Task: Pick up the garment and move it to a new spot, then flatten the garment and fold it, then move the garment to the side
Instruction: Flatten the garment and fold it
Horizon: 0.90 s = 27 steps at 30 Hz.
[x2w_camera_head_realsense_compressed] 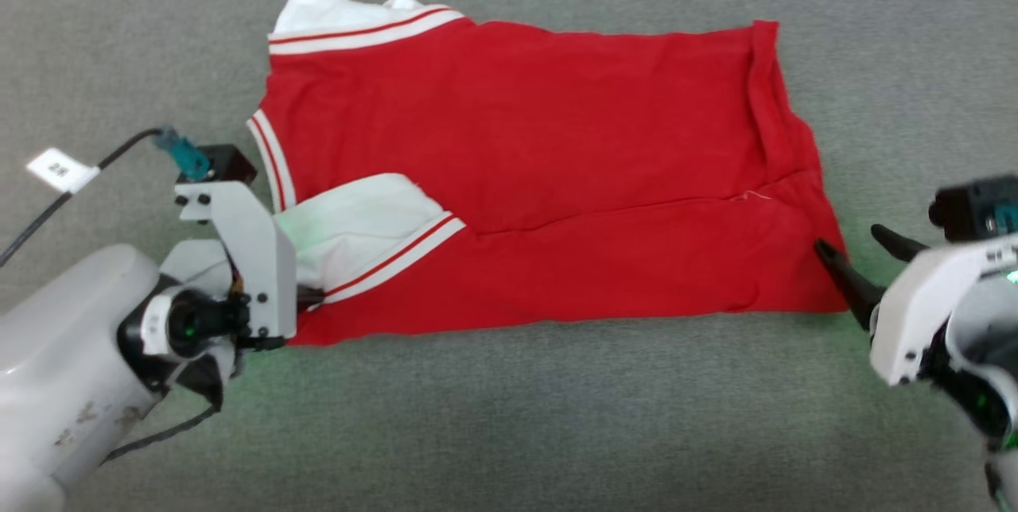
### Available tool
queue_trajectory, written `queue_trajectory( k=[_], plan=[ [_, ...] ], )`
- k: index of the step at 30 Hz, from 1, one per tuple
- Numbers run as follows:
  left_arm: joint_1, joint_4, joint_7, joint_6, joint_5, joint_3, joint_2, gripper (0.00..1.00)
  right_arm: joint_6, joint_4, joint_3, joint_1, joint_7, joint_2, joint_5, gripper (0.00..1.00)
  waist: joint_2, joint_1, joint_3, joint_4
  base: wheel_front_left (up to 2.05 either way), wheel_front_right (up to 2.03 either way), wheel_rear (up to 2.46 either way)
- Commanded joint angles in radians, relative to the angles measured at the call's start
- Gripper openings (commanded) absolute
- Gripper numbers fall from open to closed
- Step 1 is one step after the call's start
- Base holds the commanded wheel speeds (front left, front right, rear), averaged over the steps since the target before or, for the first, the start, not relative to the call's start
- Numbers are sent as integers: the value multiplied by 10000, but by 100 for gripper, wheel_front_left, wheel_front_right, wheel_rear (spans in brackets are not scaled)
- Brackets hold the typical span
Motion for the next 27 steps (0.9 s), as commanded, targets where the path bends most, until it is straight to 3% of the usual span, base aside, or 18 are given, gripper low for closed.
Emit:
queue_trajectory(
  k=[1, 15, 16, 18, 27],
  plan=[
    [47, 149, -127, -11, 119, -132, -307, 0, -12, 213, 67, -351, 518, -92, 159, 100, -1, 0, 136, 174, 0, 0, 0],
    [-277, 464, -280, -205, 206, -48, -803, 0, -11, 1726, 499, -1834, 4498, 208, 501, 100, -1, 0, 653, 828, 0, 0, 0],
    [-273, 492, -280, -224, 202, -54, -821, 0, -11, 1743, 554, -1861, 4666, 214, 514, 80, -1, 0, 669, 865, 0, 0, 0],
    [-272, 563, -311, -260, 152, -9, -865, 0, -4, 1692, 571, -1973, 4800, 173, 472, 0, -1, 0, 693, 922, 0, 0, 0],
    [-119, 690, -303, -386, -120, 222, -674, 0, -6, 1530, 328, -1877, 4936, -186, 681, 0, -1, 0, 462, 1023, 0, 0, 0]
  ],
)
